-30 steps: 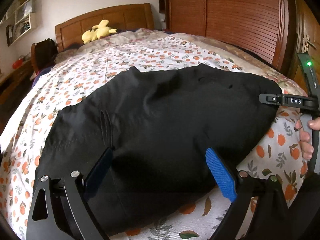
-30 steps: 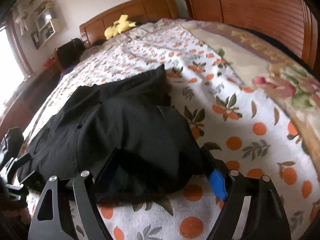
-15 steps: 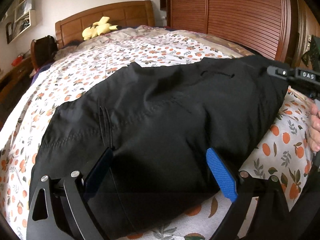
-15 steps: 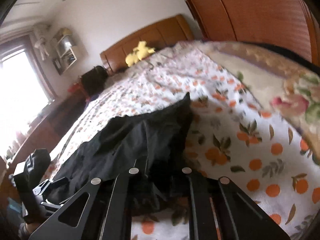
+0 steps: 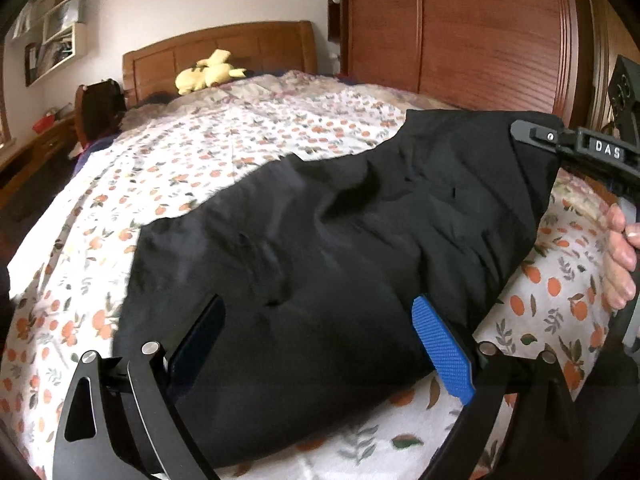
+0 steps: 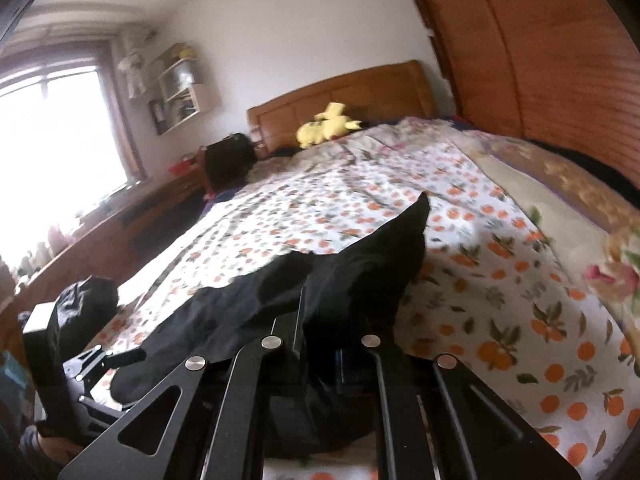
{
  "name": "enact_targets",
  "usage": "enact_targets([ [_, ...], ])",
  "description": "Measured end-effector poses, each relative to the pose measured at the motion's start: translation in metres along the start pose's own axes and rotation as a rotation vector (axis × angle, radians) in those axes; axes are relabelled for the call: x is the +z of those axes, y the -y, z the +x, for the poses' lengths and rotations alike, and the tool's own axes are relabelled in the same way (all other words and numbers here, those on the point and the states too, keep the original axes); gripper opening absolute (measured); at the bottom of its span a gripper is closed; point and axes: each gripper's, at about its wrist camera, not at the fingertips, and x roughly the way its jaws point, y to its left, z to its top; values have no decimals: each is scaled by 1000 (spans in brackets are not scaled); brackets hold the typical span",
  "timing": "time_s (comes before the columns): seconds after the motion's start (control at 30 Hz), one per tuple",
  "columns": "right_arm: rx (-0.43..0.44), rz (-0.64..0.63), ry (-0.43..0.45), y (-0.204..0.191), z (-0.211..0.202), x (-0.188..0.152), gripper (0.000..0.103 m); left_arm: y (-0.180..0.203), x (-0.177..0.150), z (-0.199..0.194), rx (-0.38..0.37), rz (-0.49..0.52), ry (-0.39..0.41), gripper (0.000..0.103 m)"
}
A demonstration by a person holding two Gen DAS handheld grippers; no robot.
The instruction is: Fold large clothes
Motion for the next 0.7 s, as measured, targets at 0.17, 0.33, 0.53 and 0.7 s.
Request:
enact_targets([
  [0.17, 46, -103, 5, -48, 1, 15, 7, -25, 0, -36, 10, -41, 55, 96],
  [0.33, 99, -196, 3, -100, 12, 26, 7, -55, -2, -70, 25, -94, 98, 96],
  [0.53, 169, -257, -33, -152, 34, 20, 6, -89, -9, -97, 60, -153, 132, 96],
  [0.7, 230, -281, -94, -189, 59, -1, 6, -114, -16, -116, 114, -181, 144, 96],
])
